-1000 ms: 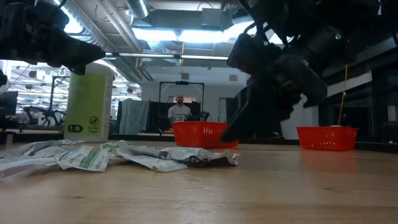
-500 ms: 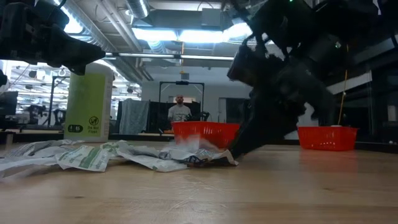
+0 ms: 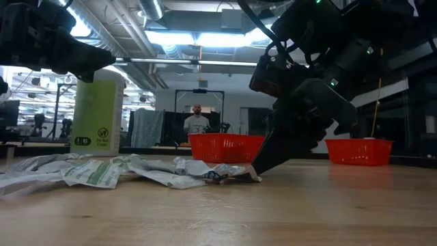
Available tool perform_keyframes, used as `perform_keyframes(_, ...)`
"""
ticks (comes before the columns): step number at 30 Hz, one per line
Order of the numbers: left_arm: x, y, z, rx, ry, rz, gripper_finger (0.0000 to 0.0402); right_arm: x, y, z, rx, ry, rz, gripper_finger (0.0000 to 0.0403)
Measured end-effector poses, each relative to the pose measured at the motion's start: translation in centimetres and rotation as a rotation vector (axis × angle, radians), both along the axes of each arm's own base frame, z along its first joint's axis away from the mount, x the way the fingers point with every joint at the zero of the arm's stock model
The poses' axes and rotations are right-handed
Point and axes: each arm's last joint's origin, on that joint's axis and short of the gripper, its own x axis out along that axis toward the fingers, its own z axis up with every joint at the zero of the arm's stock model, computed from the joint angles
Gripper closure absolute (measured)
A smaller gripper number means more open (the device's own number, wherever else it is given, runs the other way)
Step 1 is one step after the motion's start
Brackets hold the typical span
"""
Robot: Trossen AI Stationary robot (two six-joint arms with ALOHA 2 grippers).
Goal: Pick & Place First Aid Supplies
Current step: Put the orange ointment pack into the red container
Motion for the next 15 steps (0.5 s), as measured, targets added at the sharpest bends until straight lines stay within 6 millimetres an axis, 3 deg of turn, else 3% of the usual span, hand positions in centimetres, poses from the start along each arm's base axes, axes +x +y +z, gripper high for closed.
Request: perform_keyframes(15, 0.00, 0.00, 0.02, 0.000, -0.002, 0.000, 0.0313, 0.30, 0.10, 0.18, 0.009, -0.050, 0.016, 0.0393)
